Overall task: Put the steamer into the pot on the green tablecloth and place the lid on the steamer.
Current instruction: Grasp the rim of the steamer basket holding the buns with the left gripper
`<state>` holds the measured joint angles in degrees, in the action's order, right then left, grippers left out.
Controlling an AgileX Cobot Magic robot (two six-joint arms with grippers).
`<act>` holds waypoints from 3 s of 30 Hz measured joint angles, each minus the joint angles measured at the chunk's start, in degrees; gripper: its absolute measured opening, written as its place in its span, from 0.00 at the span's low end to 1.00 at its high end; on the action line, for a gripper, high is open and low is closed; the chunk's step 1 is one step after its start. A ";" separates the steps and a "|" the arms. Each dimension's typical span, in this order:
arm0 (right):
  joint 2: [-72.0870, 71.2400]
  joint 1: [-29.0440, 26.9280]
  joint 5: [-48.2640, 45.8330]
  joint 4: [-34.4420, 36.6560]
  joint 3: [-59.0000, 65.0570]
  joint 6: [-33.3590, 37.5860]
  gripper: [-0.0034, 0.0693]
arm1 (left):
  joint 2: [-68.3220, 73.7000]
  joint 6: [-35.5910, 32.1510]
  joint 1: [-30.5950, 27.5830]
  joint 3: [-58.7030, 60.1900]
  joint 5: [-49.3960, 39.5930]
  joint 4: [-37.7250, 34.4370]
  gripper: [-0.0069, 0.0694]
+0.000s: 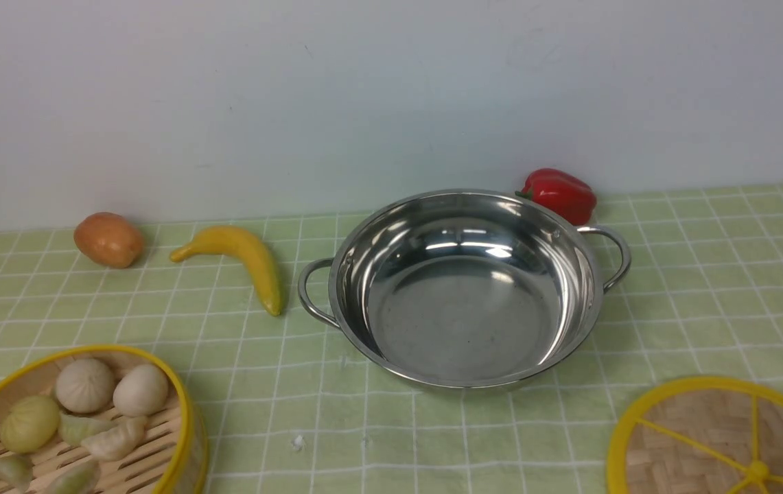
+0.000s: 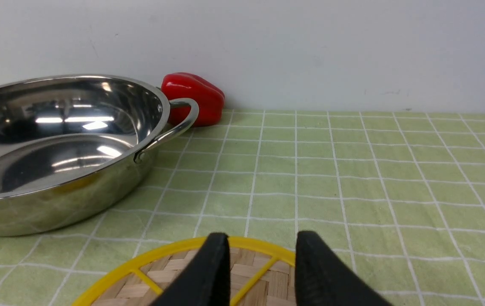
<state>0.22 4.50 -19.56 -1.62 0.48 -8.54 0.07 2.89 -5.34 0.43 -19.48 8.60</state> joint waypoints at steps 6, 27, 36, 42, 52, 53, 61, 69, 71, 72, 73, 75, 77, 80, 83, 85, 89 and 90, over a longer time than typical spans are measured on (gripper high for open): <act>0.00 0.00 0.00 0.00 0.00 0.00 0.38 | 0.00 0.00 0.00 0.00 0.00 0.00 0.41; 0.00 0.00 0.00 0.00 0.00 0.00 0.38 | -0.11 4.67 0.05 -1.95 16.65 -26.94 0.41; 0.00 0.00 0.06 0.00 0.00 0.00 0.38 | 15.18 -2.00 0.05 -25.99 -14.71 -23.51 0.41; 0.00 0.00 0.06 0.00 0.00 0.00 0.38 | 34.42 -17.54 0.05 -39.47 -40.26 -20.52 0.41; 0.00 0.00 0.06 0.00 0.00 0.00 0.38 | 61.95 -44.98 0.05 -41.52 -47.70 -24.85 0.41; 0.00 0.00 0.06 0.00 0.00 0.00 0.38 | 64.33 -45.55 0.05 -41.57 -47.28 -25.35 0.41; 0.00 0.00 0.06 0.00 0.00 0.00 0.38 | 77.13 -46.48 0.05 -41.83 -40.44 -25.06 0.41; 0.00 0.00 0.06 0.00 0.00 -0.05 0.38 | 85.02 -48.14 0.05 -41.87 -34.35 -24.62 0.41; 0.00 0.00 0.06 0.00 0.00 -0.05 0.38 | 86.04 -48.13 0.05 -41.87 -33.49 -24.66 0.41; 0.00 0.00 0.06 0.00 0.00 -0.05 0.38 | 86.38 -48.13 0.05 -41.87 -33.28 -24.66 0.41; 0.00 0.00 0.06 0.00 0.00 -0.05 0.38 | 86.56 -48.16 0.05 -41.87 -32.98 -24.66 0.41; 0.00 0.00 0.06 0.00 0.00 -0.05 0.38 | 86.91 -48.16 0.05 -41.87 -32.58 -24.79 0.41; 0.00 0.00 0.06 0.00 0.00 -0.05 0.38 | 87.42 -48.21 0.12 -41.87 -32.28 -25.15 0.41; 0.00 0.00 0.06 0.00 0.00 -0.05 0.38 | 88.34 -48.41 0.12 -41.87 -31.82 -25.64 0.41; 0.00 0.00 0.06 0.00 0.00 -0.05 0.38 | 89.84 -48.47 0.18 -41.87 -31.35 -26.05 0.40; 0.00 0.00 0.06 0.00 0.00 -0.05 0.38 | 90.86 -48.52 0.18 -41.87 -31.35 -26.15 0.38; 0.00 0.00 0.06 0.00 0.00 -0.05 0.38 | 92.21 -48.30 0.36 -41.93 -31.63 -26.52 0.27; 0.00 0.00 0.06 0.00 0.00 -0.05 0.38 | 92.43 -48.12 0.43 -42.03 -31.86 -26.72 0.20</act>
<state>0.22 4.50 -19.50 -1.62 0.48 -8.59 92.50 -45.23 -4.91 -41.59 -51.34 -18.12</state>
